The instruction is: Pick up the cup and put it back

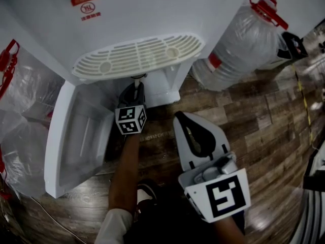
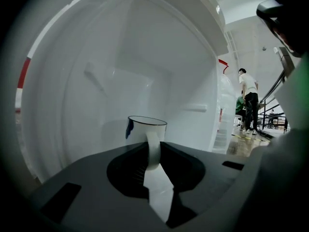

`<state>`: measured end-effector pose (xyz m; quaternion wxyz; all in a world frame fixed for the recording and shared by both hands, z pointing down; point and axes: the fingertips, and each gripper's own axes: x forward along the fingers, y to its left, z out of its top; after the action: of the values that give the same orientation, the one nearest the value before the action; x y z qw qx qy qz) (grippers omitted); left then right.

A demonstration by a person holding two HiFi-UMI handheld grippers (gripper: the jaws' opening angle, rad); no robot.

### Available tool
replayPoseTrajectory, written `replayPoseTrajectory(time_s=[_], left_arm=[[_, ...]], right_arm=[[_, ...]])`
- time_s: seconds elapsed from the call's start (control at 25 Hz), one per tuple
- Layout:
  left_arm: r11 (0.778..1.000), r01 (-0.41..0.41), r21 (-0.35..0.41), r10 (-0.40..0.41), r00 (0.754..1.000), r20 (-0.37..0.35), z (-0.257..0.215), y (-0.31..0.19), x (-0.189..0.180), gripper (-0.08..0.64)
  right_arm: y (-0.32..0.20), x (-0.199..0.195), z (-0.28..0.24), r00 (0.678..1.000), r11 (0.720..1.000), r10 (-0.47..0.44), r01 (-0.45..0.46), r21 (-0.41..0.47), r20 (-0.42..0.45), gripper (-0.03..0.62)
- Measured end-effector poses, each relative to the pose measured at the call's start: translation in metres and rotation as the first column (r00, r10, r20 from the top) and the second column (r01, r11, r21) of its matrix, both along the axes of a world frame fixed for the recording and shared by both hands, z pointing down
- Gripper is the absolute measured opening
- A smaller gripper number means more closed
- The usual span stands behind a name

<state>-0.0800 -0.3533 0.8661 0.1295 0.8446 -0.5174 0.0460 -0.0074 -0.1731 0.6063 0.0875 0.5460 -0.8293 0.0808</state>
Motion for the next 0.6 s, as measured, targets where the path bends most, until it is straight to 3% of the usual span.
replayPoseTrajectory(time_s=[0.6], left_arm=[[0.999,0.047,-0.002,-0.047,0.999,-0.011,-0.015,0.008,-0.009,0.127]], right_arm=[[0.011,0.012,-0.013,1.000,1.000,0.002,-0.002,0.025,-0.001,0.023]])
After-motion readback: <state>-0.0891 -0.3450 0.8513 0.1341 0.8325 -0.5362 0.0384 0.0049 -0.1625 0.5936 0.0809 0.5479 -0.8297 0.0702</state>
